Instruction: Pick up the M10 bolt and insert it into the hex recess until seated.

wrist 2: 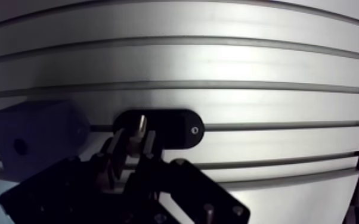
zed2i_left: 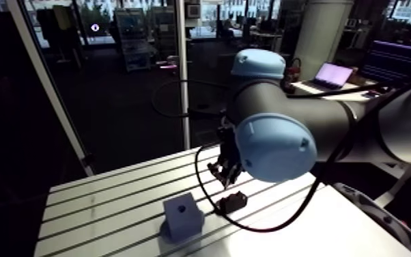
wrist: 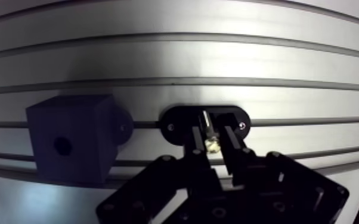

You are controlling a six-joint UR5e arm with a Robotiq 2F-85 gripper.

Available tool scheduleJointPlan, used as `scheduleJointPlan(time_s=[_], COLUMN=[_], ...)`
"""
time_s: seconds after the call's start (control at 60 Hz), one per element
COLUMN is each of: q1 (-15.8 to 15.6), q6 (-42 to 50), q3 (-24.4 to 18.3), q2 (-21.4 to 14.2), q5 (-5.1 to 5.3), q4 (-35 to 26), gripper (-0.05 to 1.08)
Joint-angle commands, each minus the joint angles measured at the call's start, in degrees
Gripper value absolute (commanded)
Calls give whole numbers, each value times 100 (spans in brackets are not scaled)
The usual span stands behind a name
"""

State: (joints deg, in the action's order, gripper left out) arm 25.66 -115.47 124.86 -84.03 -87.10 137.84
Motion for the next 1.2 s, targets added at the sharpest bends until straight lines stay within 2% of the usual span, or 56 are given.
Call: scheduleJointPlan(time_s=[0.017, 0.05, 0.1, 0.15, 0.233, 0.267, 0.3, 0.333, 0.35, 0.367, 0.383, 0.4, 0.417, 0.433, 0.45, 0.467, 0.483, 0.5, 0.533, 0.75, 0.917, 1.017, 1.2], q1=[-107, -208, -269, -353, -456, -617, -617, -793, -793, -880, -880, -976, -976, -1065, -1065, -1153, -1153, -1218, -1273, -1540, -1675, -1704, -1704], q6=[324, 465, 535, 699, 859, 1002, 1002, 1158, 1158, 1214, 1214, 1253, 1253, 1296, 1296, 1347, 1347, 1400, 1445, 1506, 1506, 1513, 1523], q3=[-602, -896, -1054, -1356, -1623, -1877, -1877, -2110, -2110, -2208, -2208, -2297, -2297, -2370, -2370, -2434, -2434, -2495, -2557, -2840, -2808, -2763, -2736], q2=[-238, -242, -249, -243, -225, -199, -199, -173, -173, -149, -149, -130, -130, -113, -113, -102, -102, -101, -93, 66, 66, 138, 225], q5=[-12, -36, -54, -74, -90, -131, -131, -238, -238, -316, -316, -394, -394, -488, -488, -570, -570, -627, -658, -688, -698, -648, -630], q4=[-1116, -1640, -1881, -2364, -2776, -3139, -3139, -3487, -3487, -3637, -3637, -3749, -3749, -3841, -3841, -3914, -3914, -4000, -4095, -4576, -4560, -4501, -4274], gripper=[79, 79, 79, 79, 79, 79, 79, 79, 79, 79, 79, 79, 79, 79, 79, 79, 79, 79, 79, 79, 79, 79, 80])
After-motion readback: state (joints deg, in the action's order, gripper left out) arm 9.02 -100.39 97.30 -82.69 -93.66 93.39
